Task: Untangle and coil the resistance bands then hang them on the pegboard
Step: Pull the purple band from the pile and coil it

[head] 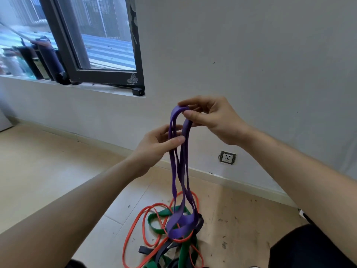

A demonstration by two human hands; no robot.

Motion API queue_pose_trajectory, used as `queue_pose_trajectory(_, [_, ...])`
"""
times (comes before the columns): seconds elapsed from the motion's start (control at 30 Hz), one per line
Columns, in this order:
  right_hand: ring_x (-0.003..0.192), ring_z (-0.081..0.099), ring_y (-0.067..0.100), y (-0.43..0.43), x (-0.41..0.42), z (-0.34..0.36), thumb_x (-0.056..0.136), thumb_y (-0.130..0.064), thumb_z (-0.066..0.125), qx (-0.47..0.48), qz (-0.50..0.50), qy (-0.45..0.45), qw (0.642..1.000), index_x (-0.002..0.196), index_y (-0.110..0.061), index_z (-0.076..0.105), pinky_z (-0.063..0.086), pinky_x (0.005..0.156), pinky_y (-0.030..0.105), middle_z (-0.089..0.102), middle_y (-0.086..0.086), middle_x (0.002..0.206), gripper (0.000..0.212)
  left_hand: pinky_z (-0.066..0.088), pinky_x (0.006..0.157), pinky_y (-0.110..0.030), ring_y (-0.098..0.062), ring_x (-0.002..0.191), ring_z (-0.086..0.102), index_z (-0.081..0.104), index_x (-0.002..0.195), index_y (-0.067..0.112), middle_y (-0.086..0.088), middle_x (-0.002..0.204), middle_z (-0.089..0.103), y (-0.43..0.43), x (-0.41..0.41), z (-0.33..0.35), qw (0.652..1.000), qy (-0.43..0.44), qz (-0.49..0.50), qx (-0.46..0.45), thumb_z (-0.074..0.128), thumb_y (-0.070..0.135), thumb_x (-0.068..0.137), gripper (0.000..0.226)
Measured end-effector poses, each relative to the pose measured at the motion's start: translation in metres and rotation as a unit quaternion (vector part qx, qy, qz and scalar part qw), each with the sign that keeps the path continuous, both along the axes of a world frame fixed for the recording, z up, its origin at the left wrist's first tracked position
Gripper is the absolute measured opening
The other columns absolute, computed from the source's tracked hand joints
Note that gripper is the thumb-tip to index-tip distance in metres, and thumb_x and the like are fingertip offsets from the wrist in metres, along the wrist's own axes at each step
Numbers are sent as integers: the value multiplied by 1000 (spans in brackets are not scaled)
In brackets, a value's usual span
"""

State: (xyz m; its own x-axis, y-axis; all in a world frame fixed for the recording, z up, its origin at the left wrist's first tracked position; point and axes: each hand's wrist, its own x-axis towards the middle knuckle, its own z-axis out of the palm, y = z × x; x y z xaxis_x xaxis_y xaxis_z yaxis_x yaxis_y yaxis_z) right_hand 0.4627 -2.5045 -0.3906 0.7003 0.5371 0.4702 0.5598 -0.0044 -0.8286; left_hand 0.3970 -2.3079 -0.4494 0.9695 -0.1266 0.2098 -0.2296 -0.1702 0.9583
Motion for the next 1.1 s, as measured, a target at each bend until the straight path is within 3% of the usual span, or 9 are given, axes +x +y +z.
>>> queue_pose_trajectory(0.1, [88,71,19,0,1,1,94,-3,68,21,2,5,1000,112,-16,72,59,78,33,74,8,97,23,58,94,-30,-11,109,71,61,129,22,4,116,75,-12,0,-4,1000,12,-10,12,76,29,84,48])
queue_pose_trajectory(0.23, [90,68,17,-7,2,7,94,-4,67,38,-5,7,999,111,-15,72,57,79,33,73,4,95,21,59,92,-33,-13,103,73,63,121,21,0,109,76,-20,3,-12,999,13,2,39,80,23,84,41])
queue_pose_trajectory(0.4, [95,66,21,-18,4,13,93,-12,70,1,-29,-11,1000,111,-19,73,56,85,52,74,6,100,19,60,84,-30,-19,95,73,64,115,19,-3,100,73,-22,7,-12,998,5,3,60,83,23,82,38])
queue_pose_trajectory(0.5, [91,66,18,-26,6,19,94,-12,69,-55,-51,-48,996,112,-16,74,57,84,46,74,3,97,18,61,80,-30,-22,92,72,63,115,16,-7,101,70,-19,8,-11,996,13,-17,84,86,22,79,44])
queue_pose_trajectory(0.63, [92,68,27,-34,9,28,95,-13,69,-147,-61,-122,980,113,-13,75,59,85,38,74,11,96,19,60,75,-27,-16,84,71,62,108,20,0,92,68,-18,9,-13,990,17,-30,134,85,20,80,36])
queue_pose_trajectory(0.8, [96,69,23,-39,16,29,94,-12,70,-159,-57,-147,975,111,-21,75,58,86,30,75,7,98,20,60,75,-30,-16,76,68,64,104,18,-1,83,65,-12,15,-15,986,-7,-45,161,81,17,85,26])
queue_pose_trajectory(0.97, [93,71,21,-54,29,15,94,1,66,-72,-29,-23,997,110,-10,71,60,86,35,73,14,99,20,62,75,-36,-22,77,68,65,108,16,-7,85,67,6,18,-12,974,-41,-46,217,84,16,81,33])
queue_pose_trajectory(1.1, [93,71,21,-68,39,6,93,7,61,-5,-17,85,996,111,-5,67,59,83,30,71,16,103,22,62,75,-41,-26,76,69,67,103,15,-15,86,69,23,22,-4,971,-27,-17,237,83,20,82,26])
